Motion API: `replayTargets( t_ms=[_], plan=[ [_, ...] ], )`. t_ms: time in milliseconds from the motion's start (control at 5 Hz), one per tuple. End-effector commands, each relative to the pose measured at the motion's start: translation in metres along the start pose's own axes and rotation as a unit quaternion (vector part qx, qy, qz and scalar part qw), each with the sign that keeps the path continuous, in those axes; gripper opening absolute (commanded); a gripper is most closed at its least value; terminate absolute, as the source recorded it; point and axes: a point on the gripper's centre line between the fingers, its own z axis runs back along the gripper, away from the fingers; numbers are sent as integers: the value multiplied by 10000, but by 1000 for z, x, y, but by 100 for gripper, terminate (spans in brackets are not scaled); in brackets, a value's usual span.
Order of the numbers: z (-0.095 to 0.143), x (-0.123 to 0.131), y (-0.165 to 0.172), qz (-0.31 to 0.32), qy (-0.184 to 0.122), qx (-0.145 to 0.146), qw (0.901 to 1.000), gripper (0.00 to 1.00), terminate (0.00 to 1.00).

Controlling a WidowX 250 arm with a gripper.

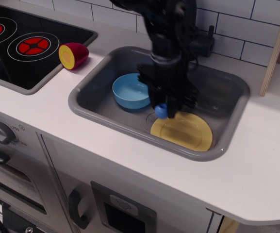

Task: Take spoon out of bowl sink

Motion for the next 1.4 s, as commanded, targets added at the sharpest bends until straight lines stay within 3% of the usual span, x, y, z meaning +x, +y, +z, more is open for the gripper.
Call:
replayTargets(
  t_ms=[0, 200, 600, 1000, 1200],
  plan=[
    [6, 10, -4, -85, -342, -91, 9993, 0, 0],
    [3, 13, -4, 25, -377, 92, 9992, 100, 0],
    [20, 16, 3, 273, -466, -40, 9985, 100, 0],
    [54, 21, 16, 558, -743, -94, 9956, 100, 0],
    [54, 21, 16, 558, -743, -94, 9956, 100, 0]
  ],
)
